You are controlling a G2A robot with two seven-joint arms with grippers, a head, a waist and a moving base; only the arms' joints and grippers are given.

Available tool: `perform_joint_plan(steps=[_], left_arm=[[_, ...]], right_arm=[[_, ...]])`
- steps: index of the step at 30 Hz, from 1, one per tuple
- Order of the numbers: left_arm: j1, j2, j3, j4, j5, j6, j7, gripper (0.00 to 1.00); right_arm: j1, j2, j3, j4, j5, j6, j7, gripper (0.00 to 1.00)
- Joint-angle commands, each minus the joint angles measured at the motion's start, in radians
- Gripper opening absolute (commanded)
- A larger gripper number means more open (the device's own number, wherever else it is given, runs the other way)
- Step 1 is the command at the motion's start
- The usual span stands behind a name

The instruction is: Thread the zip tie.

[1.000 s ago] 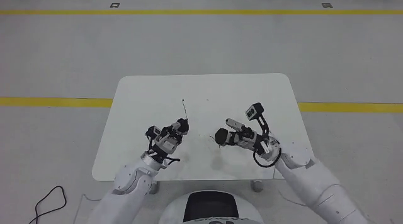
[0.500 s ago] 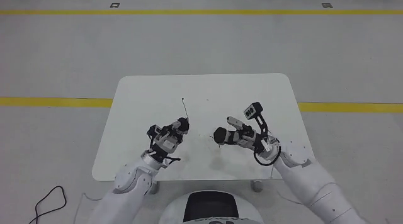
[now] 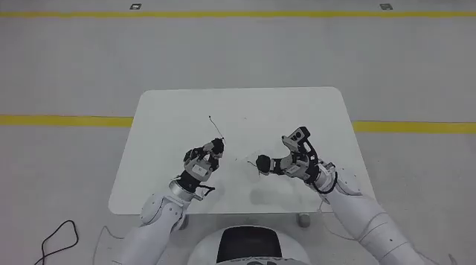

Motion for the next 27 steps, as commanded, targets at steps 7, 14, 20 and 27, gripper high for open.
perform_joint_plan(steps=[7,14,20,27], left_arm=[[-0.004,-0.001,0.01,0.003,0.012,-0.006,-0.001,0.0],[-0.006,-0.006,0.034,-0.009,0.012,-0.014,-0.013,0.0],[-0.019,-0.013,0.068,0.016,0.037,-0.07,-0.05,0.0],[-0.024,-0.016,0.08,0.02,0.037,-0.079,-0.051,0.0]], right_arm=[[0.015,-0.007,-0.015,0.024,-0.011,0.0,0.008,1.0],[0.006,-0.01,-0.018,0.005,-0.005,0.013,-0.016,1.0],[0.007,-0.023,-0.024,0.015,0.053,0.047,-0.005,1.0],[0.007,-0.029,-0.028,0.022,0.088,0.074,-0.002,1.0]])
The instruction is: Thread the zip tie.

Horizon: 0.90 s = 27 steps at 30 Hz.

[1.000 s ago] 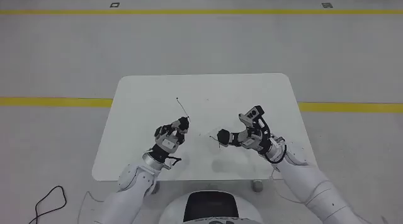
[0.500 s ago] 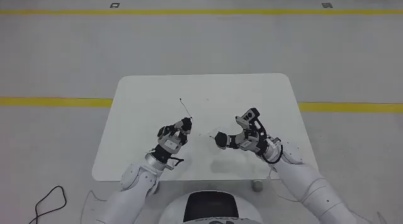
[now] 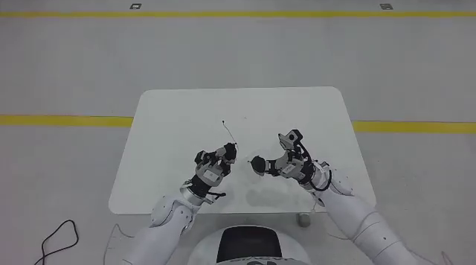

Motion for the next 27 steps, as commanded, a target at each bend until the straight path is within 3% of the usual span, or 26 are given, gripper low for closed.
perform_joint_plan(steps=[1,7,13,27], left_arm=[[0.0,0.0,0.0,0.0,0.0,0.0,0.0,0.0],[-0.005,-0.005,0.02,0.004,-0.019,-0.003,-0.01,0.0],[-0.016,-0.015,0.053,0.038,-0.027,-0.065,-0.06,0.0],[-0.021,-0.023,0.075,0.04,-0.048,-0.086,-0.049,0.0]], right_arm=[[0.0,0.0,0.0,0.0,-0.001,0.0,0.0,1.0],[-0.009,-0.004,-0.001,-0.011,0.022,0.027,-0.028,1.0],[0.004,-0.021,-0.01,0.023,0.096,0.076,-0.029,1.0],[-0.019,-0.035,-0.019,0.007,0.106,0.064,-0.033,1.0]])
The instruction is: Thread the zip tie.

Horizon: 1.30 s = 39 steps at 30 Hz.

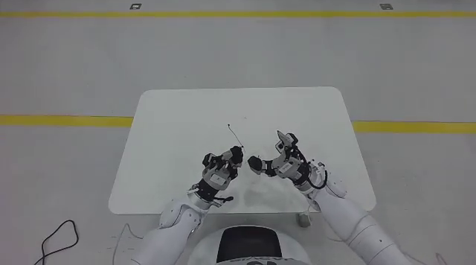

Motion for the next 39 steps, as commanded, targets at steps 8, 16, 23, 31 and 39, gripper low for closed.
perform_joint_plan(steps=[8,16,23,31,39], left_arm=[[-0.007,-0.005,0.008,0.019,-0.019,-0.006,-0.015,0.0],[-0.009,-0.009,0.02,0.025,-0.027,-0.005,-0.028,0.0],[-0.008,-0.01,0.024,0.026,-0.025,-0.002,-0.029,0.0],[-0.006,-0.01,0.022,0.025,-0.024,0.0,-0.031,0.0],[-0.005,-0.01,0.02,0.024,-0.022,0.005,-0.031,0.0]], right_arm=[[0.002,-0.02,-0.014,0.031,0.025,-0.001,0.036,0.41],[0.022,-0.039,-0.027,0.068,0.036,0.014,0.058,0.33],[0.044,-0.058,-0.047,0.102,0.032,0.024,0.07,0.25],[0.05,-0.07,-0.044,0.12,0.023,0.024,0.082,0.17],[0.049,-0.078,-0.037,0.122,0.008,0.032,0.087,0.14]])
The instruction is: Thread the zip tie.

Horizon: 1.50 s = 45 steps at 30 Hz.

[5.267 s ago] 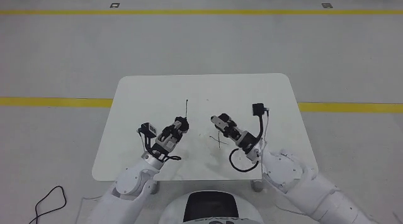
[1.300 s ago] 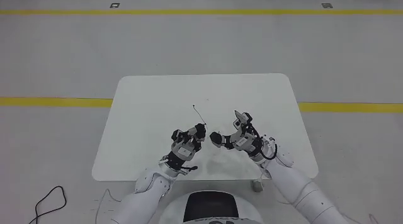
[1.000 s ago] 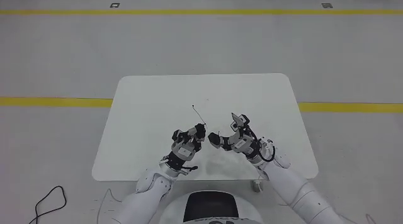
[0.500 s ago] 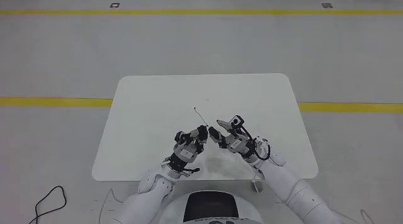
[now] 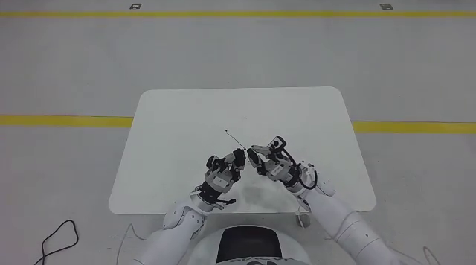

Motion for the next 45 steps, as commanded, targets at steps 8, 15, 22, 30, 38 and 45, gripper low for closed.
perform_joint_plan(steps=[8,15,22,30,38,45], left_arm=[[0.002,0.0,-0.002,-0.001,0.002,0.004,-0.001,0.0],[0.003,0.0,-0.003,-0.001,0.003,0.007,-0.001,0.0],[0.003,0.0,-0.003,-0.001,0.005,0.009,0.001,0.0],[0.003,-0.001,-0.003,0.0,0.004,0.006,0.0,0.0],[0.003,-0.001,-0.003,0.0,0.004,0.006,0.0,0.0],[0.004,-0.002,-0.003,-0.002,0.003,0.002,0.003,0.0]], right_arm=[[0.0,-0.008,0.006,0.003,-0.023,0.003,0.005,0.13],[-0.001,-0.013,0.014,0.004,-0.038,0.005,0.008,0.09],[-0.004,-0.017,0.023,0.003,-0.053,0.005,0.01,0.0],[-0.01,-0.02,0.033,0.003,-0.078,0.009,0.007,0.0],[-0.021,-0.019,0.052,-0.001,-0.097,0.015,0.009,0.0],[-0.03,-0.017,0.071,-0.005,-0.108,0.022,0.01,0.0]])
